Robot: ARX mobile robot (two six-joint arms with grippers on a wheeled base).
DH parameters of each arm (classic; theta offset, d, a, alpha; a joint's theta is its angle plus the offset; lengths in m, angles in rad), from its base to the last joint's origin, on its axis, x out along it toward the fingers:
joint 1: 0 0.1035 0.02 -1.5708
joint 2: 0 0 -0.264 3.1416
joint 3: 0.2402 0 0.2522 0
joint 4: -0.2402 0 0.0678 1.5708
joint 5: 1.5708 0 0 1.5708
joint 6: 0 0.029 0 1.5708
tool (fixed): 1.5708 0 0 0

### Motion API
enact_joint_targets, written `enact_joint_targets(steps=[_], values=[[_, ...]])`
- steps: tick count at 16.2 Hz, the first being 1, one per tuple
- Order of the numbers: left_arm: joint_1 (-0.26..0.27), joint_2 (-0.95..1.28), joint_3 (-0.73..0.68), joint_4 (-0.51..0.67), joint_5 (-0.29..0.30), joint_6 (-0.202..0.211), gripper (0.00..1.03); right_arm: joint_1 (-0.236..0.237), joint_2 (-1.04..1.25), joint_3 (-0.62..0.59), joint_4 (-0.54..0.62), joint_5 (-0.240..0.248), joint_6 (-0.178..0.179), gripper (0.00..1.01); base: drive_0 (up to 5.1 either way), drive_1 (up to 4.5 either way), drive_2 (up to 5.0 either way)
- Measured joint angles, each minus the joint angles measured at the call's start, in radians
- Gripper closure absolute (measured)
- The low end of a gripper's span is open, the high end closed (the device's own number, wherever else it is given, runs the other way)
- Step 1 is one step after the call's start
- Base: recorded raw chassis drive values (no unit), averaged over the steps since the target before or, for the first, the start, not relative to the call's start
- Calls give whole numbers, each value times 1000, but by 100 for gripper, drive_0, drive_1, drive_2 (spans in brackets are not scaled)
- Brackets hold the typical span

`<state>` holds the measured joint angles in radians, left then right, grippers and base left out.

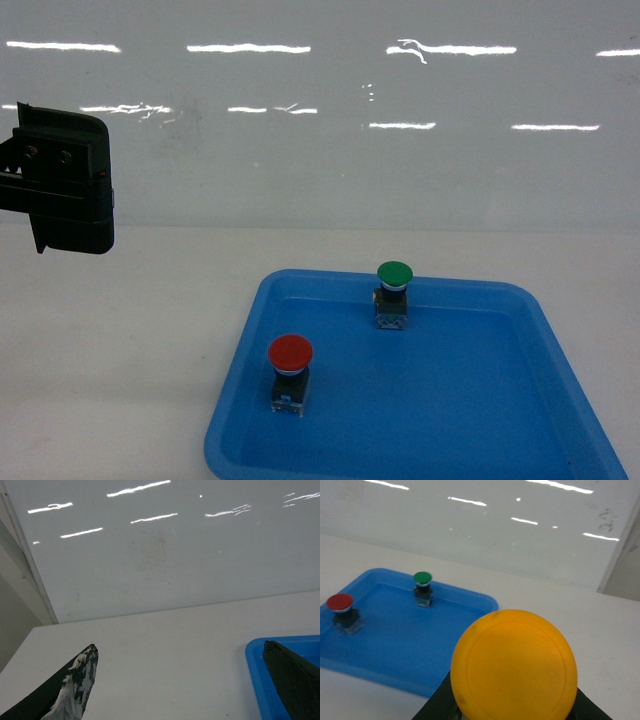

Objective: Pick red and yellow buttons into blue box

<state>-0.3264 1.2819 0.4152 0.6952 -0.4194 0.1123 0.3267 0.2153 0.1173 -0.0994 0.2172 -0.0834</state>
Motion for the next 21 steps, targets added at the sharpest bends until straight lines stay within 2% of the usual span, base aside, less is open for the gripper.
enact_joint_targets(steps=[1,4,6,8,11,15,20,21], values=[[0,0,0,0,0,0,5,-1,5,0,6,16,-3,76,0,0,0],[-9,0,0,-31,8,-8,5,0,5,0,2,18,-8,76,0,0,0],[-54,32,16,-79,21,-24,5,0,5,0,3,18,-8,76,0,0,0],[-111,137,121,-136,60,-53,5,0,5,0,3,18,-8,76,0,0,0],[-146,264,250,-229,95,-89,5,0,5,0,3,18,-8,76,0,0,0],[-151,484,444,-364,166,-197,5,0,5,0,3,18,-11,76,0,0,0],[-103,600,558,-450,242,-327,5,0,5,0,3,18,-12,76,0,0,0],[-80,652,576,-493,304,-420,5,0,5,0,2,18,-12,76,0,0,0]])
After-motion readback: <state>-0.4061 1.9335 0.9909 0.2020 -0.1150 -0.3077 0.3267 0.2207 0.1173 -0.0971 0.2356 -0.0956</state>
